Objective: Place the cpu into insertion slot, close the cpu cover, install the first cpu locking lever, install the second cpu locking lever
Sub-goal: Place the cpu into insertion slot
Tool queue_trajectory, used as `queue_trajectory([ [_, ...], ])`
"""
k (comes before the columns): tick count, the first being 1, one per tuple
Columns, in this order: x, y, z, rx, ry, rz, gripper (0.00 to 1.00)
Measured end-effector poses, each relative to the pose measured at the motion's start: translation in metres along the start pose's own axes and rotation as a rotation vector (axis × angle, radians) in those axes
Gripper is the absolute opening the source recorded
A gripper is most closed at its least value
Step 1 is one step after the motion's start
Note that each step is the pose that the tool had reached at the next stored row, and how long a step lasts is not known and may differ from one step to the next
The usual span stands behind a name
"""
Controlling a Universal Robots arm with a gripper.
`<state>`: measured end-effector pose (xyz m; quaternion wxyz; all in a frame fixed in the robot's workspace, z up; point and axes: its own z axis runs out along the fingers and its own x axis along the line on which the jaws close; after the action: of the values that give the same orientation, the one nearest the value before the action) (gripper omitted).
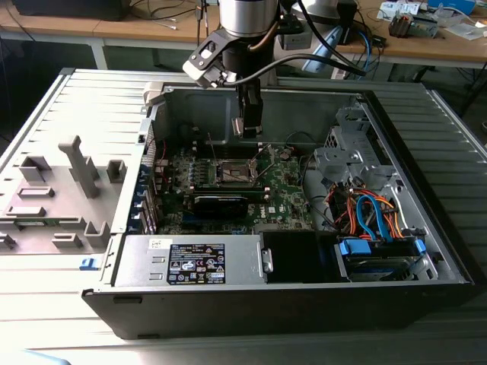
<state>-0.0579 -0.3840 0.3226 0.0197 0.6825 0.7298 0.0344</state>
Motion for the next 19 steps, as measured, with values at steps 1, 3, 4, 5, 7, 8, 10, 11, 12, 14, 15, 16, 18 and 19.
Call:
queue_trajectory([
  [1,0.0,0.0,0.0001,-0.0001,0.0,0.001,0.55],
  [3,0.0,0.0,0.0001,-0.0001,-0.0001,0.003,0.55],
  [4,0.0,0.0,0.0001,-0.0001,-0.0003,0.004,0.55],
  [5,0.0,0.0,0.0002,-0.0001,-0.0004,0.005,0.55],
  [7,0.0,0.0,0.0002,-0.0001,-0.0006,0.007,0.55],
  [8,0.0,0.0,0.0002,-0.0001,-0.0006,0.008,0.55],
  [10,0.0,0.0,0.0002,-0.0001,-0.0007,0.009,0.55],
  [11,0.0,0.0,0.0003,-0.0002,-0.0009,0.011,0.55],
  [12,0.0,0.0,0.0003,-0.0002,-0.0008,0.011,0.55],
  [14,0.0,0.0,0.0004,-0.0003,-0.0011,0.014,0.55],
  [15,0.0,-0.0001,0.0005,-0.0003,-0.0013,0.017,0.55],
  [16,0.0,0.0,0.0005,-0.0004,-0.0015,0.019,0.55],
  [18,0.0,0.0,0.0005,-0.0004,-0.0017,0.022,0.55],
  [19,0.0,-0.0001,0.0005,-0.0004,-0.0017,0.022,0.55],
])
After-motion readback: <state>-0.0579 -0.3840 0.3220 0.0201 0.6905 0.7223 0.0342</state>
